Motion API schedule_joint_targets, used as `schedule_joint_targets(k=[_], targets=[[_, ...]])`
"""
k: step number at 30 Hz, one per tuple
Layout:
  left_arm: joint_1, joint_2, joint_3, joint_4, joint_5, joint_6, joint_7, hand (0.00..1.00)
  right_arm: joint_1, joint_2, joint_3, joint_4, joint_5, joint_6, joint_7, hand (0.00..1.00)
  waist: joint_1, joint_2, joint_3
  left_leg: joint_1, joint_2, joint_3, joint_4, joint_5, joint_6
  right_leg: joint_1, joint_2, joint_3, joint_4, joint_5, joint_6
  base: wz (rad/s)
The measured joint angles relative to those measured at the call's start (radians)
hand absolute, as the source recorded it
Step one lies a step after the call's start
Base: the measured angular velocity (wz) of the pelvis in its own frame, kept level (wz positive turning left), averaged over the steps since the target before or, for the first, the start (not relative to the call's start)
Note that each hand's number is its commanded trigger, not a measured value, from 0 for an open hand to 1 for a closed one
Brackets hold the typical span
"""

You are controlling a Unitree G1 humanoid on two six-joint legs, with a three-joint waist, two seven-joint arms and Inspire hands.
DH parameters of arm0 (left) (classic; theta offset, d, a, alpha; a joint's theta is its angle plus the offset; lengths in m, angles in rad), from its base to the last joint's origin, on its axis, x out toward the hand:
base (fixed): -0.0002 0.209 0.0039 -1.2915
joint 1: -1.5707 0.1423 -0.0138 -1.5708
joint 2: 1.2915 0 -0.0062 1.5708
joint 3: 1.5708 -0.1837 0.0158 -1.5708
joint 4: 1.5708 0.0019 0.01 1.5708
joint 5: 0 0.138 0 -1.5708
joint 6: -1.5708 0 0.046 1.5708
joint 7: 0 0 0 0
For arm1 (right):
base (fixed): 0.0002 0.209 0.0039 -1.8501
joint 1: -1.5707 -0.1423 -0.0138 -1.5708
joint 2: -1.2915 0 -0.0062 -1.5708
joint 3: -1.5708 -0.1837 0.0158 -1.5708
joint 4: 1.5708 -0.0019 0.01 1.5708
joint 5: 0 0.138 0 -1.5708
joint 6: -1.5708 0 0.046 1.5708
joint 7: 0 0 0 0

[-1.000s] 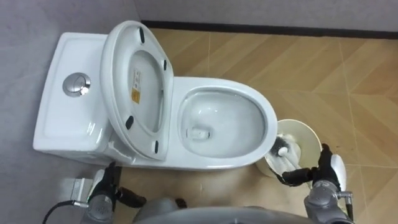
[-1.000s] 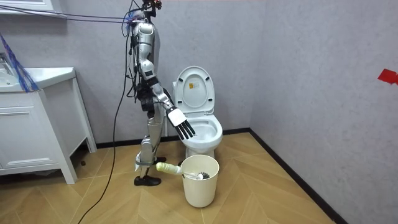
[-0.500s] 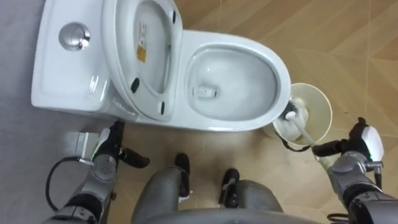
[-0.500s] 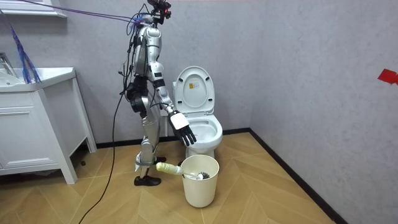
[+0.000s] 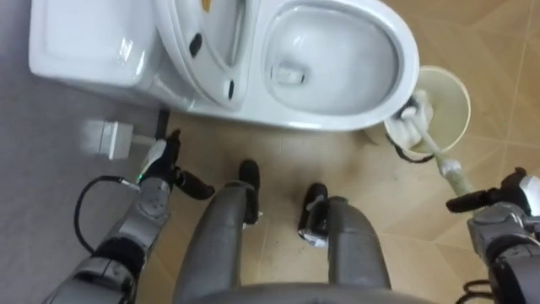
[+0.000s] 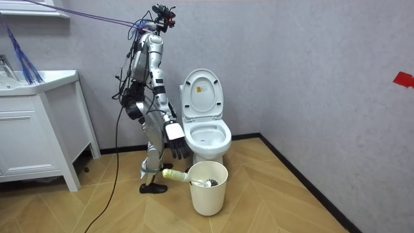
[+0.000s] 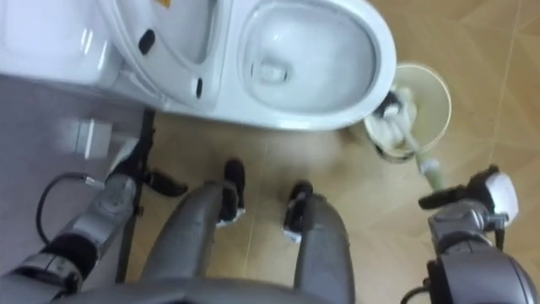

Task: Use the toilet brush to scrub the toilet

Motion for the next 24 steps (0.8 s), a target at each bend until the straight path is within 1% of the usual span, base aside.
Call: schedule_joint_targets(k=[2,3,6,8,12,14,16,17,18,19,20,24], targets=[[-0.004,0.012,-0.007,-0.017,-0.001,0.000,0.001,0.00,-0.003,-0.004,0.018,0.000,0.000,0.005,0.016,0.00,0.000,0.002,0.0003,-0.024,-0.001,0.002,0.003,0.008,-0.002,-0.034,-0.007,0.002,0.023,-0.005,-0.006,0.05],[-0.016,0.016,-0.010,-0.021,-0.001,-0.001,0.002,0.00,-0.006,-0.009,0.034,-0.001,0.000,0.006,0.026,0.00,0.002,0.004,0.0008,-0.039,0.001,0.008,0.007,0.010,-0.003,-0.055,-0.009,0.007,0.038,-0.007,-0.010,0.00],[-0.028,0.023,-0.019,-0.027,-0.001,0.001,0.005,0.00,-0.017,-0.020,0.056,-0.002,0.000,0.007,0.045,0.00,0.002,0.007,0.0002,-0.078,-0.002,0.011,0.019,0.015,-0.008,-0.105,-0.014,0.015,0.070,-0.013,-0.016,0.00],[-0.029,0.040,-0.028,-0.076,-0.001,0.003,0.005,0.00,-0.033,-0.027,0.074,-0.004,0.000,0.010,0.056,0.00,0.004,0.011,-0.0001,-0.126,0.002,0.023,0.054,0.014,-0.010,-0.155,-0.014,0.018,0.109,-0.025,-0.026,0.00],[-0.042,0.040,-0.035,-0.142,-0.007,0.003,0.007,0.00,-0.049,-0.043,0.076,-0.006,0.001,0.019,0.069,0.00,0.012,0.021,-0.0008,-0.175,0.004,0.025,0.093,0.012,-0.015,-0.209,-0.025,0.015,0.162,-0.041,-0.041,0.07],[-0.048,0.041,-0.048,-0.180,-0.032,0.002,0.025,0.00,-0.051,-0.063,0.082,-0.014,0.000,0.018,0.069,0.00,0.018,0.029,-0.0009,-0.213,0.004,0.030,0.141,-0.003,-0.018,-0.249,-0.035,0.019,0.216,-0.061,-0.050,0.00],[-0.046,0.041,-0.049,-0.184,-0.039,0.002,0.028,0.00,-0.051,-0.075,0.084,-0.016,-0.001,0.020,0.069,0.00,0.023,0.032,-0.0013,-0.238,0.005,0.033,0.179,-0.018,-0.022,-0.276,-0.044,0.025,0.262,-0.082,-0.057,0.02],[-0.043,0.041,-0.049,-0.185,-0.041,0.003,0.031,0.00,-0.051,-0.079,0.084,-0.032,-0.002,0.027,0.066,0.00,0.024,0.034,-0.0016,-0.253,0.006,0.032,0.203,-0.025,-0.025,-0.291,-0.046,0.028,0.287,-0.091,-0.061,0.00],[-0.043,0.042,-0.048,-0.185,-0.042,0.004,0.036,0.00,-0.053,-0.080,0.083,-0.040,-0.003,0.028,0.062,0.00,0.025,0.037,-0.0016,-0.260,0.008,0.031,0.212,-0.028,-0.026,-0.298,-0.047,0.028,0.294,-0.093,-0.063,-0.05],[-0.043,0.042,-0.048,-0.185,-0.045,0.004,0.041,0.00,-0.059,-0.080,0.084,-0.045,-0.005,0.026,0.051,0.00,0.026,0.042,-0.0022,-0.279,0.019,0.031,0.228,-0.034,-0.028,-0.314,-0.045,0.025,0.308,-0.097,-0.069,-0.07],[-0.043,0.042,-0.049,-0.185,-0.047,0.005,0.044,0.00,-0.071,-0.082,0.095,-0.047,-0.005,0.026,0.043,0.00,0.026,0.045,-0.0020,-0.297,0.022,0.031,0.243,-0.035,-0.030,-0.330,-0.046,0.022,0.323,-0.100,-0.075,-0.05],[-0.049,0.042,-0.053,-0.194,-0.044,0.005,0.064,0.00,-0.110,-0.089,0.101,-0.047,-0.005,0.026,0.021,0.00,0.026,0.049,-0.0015,-0.355,0.025,0.032,0.296,-0.041,-0.033,-0.393,-0.056,0.026,0.388,-0.114,-0.089,0.03]])
